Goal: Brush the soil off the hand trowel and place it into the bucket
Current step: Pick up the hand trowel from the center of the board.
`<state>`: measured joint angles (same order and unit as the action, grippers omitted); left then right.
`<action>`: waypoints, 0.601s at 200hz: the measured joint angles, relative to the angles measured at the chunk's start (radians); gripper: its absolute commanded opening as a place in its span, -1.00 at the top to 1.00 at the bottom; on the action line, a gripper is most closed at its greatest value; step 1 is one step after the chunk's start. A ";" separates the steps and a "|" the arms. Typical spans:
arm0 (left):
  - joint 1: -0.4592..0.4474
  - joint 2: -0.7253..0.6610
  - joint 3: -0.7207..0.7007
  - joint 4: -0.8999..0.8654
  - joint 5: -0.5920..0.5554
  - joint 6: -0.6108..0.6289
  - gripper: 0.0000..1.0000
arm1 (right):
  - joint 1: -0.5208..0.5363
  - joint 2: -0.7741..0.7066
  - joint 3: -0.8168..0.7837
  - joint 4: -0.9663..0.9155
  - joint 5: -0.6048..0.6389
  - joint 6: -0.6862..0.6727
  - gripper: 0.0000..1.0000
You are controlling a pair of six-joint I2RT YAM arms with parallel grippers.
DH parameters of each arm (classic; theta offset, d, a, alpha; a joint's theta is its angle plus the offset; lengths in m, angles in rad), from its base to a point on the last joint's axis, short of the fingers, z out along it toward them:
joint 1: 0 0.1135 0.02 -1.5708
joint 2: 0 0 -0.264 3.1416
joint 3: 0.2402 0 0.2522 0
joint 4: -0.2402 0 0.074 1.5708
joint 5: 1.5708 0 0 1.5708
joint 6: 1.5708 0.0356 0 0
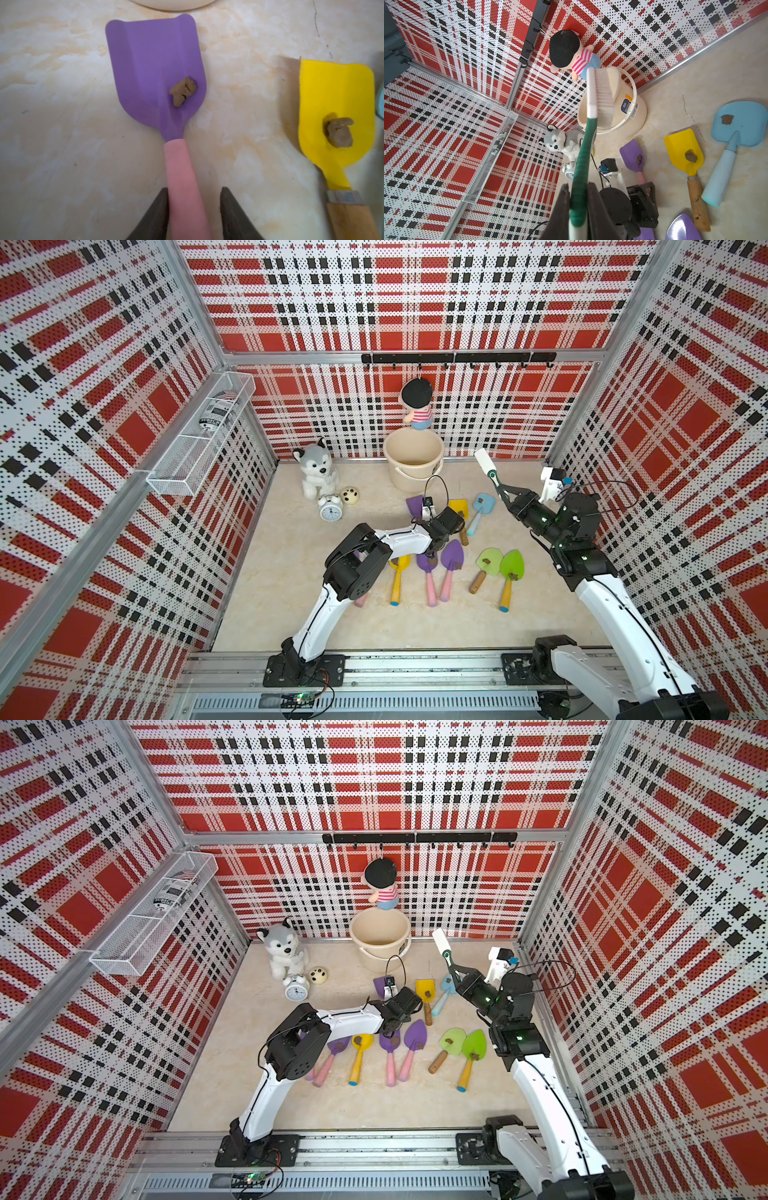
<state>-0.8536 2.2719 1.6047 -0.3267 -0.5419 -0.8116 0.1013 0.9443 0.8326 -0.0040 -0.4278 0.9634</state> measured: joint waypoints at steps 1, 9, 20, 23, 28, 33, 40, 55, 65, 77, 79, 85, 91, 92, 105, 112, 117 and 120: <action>0.000 0.000 0.000 -0.002 0.000 0.000 0.26 | 0.000 0.000 0.000 0.000 0.000 0.000 1.00; 0.002 0.001 0.002 -0.005 0.000 0.002 0.28 | 0.000 -0.001 0.000 0.000 0.001 0.000 1.00; 0.004 0.001 0.002 -0.008 0.000 0.005 0.35 | 0.000 -0.002 0.000 0.000 0.003 0.000 1.00; 0.005 0.001 0.002 -0.008 0.000 0.005 0.37 | 0.000 -0.002 0.000 0.000 0.003 0.000 1.00; 0.006 0.001 0.002 -0.010 0.000 0.005 0.40 | 0.000 -0.002 0.000 0.000 0.003 0.000 1.00; 0.007 0.001 0.002 -0.011 0.000 0.005 0.42 | 0.000 -0.002 0.000 0.000 0.003 0.000 1.00; 0.009 0.001 0.002 -0.011 0.000 0.006 0.43 | 0.000 -0.003 0.000 0.000 0.004 0.000 1.00; 0.012 0.001 0.002 -0.012 0.003 0.008 0.47 | 0.000 -0.003 0.000 -0.001 0.006 0.000 1.00; 0.014 0.001 0.002 -0.011 0.003 0.010 0.48 | 0.000 -0.003 0.000 -0.002 0.008 0.001 1.00; 0.016 0.000 0.002 -0.011 0.008 0.015 0.56 | 0.000 -0.003 0.000 -0.003 0.008 0.002 1.00; 0.016 0.000 0.002 -0.011 0.010 0.017 0.59 | 0.000 -0.003 0.000 -0.003 0.009 0.003 1.00; 0.018 -0.001 0.002 -0.011 0.014 0.022 0.65 | 0.000 -0.003 0.000 -0.004 0.010 0.003 1.00; 0.019 -0.001 0.002 -0.011 0.018 0.029 0.72 | 0.000 -0.003 0.000 -0.005 0.010 0.003 1.00; 0.019 -0.002 0.002 -0.011 0.019 0.030 0.74 | 0.000 -0.003 0.000 -0.005 0.010 0.004 1.00; 0.024 -0.005 0.002 -0.011 0.032 0.040 0.93 | 0.000 -0.003 0.000 -0.006 0.010 0.006 1.00; 0.027 -0.006 0.002 -0.011 0.041 0.048 1.00 | 0.000 -0.003 0.000 -0.006 0.010 0.007 1.00; 0.029 -0.008 0.002 -0.012 0.047 0.054 1.00 | 0.000 -0.003 0.000 -0.006 0.010 0.008 1.00; 0.030 -0.009 0.002 -0.013 0.050 0.057 1.00 | 0.000 -0.003 0.000 -0.006 0.009 0.010 1.00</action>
<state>-0.8238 2.2631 1.6070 -0.3393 -0.4915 -0.7547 0.1009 0.9413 0.8326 -0.0101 -0.4191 0.9730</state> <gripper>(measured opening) 0.274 0.154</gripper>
